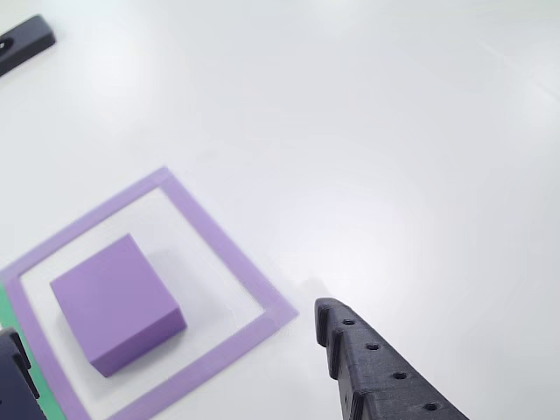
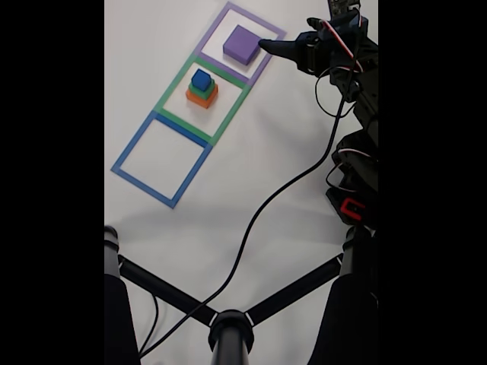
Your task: Tower of hanoi
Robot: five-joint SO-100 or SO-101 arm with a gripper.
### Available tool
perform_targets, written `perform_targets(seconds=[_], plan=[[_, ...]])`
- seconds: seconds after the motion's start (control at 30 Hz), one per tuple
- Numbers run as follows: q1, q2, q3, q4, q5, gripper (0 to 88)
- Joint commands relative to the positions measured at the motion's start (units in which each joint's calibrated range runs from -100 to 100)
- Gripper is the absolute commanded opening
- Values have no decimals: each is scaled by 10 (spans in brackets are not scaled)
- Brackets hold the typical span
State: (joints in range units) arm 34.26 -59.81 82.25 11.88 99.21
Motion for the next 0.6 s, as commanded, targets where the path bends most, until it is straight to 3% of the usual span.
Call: perform_targets(seconds=[0.0,0.57], plan=[[-15,39,24,-99,8,413],[-61,328,61,-392,8,425]])
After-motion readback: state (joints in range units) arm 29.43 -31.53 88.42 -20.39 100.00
